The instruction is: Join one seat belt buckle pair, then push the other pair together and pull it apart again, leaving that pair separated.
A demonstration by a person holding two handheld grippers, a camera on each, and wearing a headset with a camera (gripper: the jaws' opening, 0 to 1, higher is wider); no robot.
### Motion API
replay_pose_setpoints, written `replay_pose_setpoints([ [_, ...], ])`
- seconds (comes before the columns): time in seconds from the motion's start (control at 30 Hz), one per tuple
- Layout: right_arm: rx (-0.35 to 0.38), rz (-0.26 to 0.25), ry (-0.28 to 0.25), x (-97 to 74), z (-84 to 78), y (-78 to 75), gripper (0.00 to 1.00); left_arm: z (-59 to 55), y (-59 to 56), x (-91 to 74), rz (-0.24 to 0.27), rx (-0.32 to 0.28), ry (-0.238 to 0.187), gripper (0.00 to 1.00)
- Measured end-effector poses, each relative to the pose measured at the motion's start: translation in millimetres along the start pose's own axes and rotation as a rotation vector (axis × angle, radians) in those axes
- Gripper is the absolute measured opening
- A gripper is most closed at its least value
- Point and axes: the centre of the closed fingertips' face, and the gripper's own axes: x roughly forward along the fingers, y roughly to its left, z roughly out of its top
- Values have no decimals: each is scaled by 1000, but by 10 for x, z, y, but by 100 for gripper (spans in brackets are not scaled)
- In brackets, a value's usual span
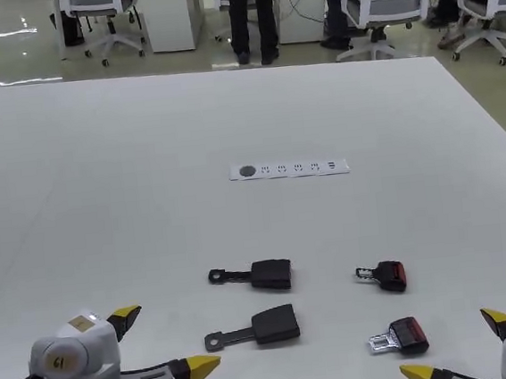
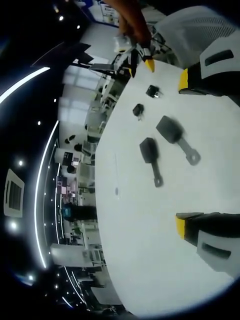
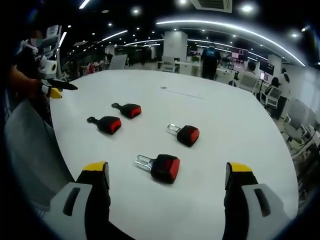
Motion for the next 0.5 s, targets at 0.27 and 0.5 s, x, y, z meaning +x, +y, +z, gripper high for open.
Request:
replay_pose_setpoints([
  [0.27, -4, 12, 4, 41, -15, 4, 97, -16, -21, 4, -10, 6, 12, 100],
  [0.5, -17, 30, 5, 72, 25, 35, 96, -29, -28, 17, -13, 11, 22, 100],
])
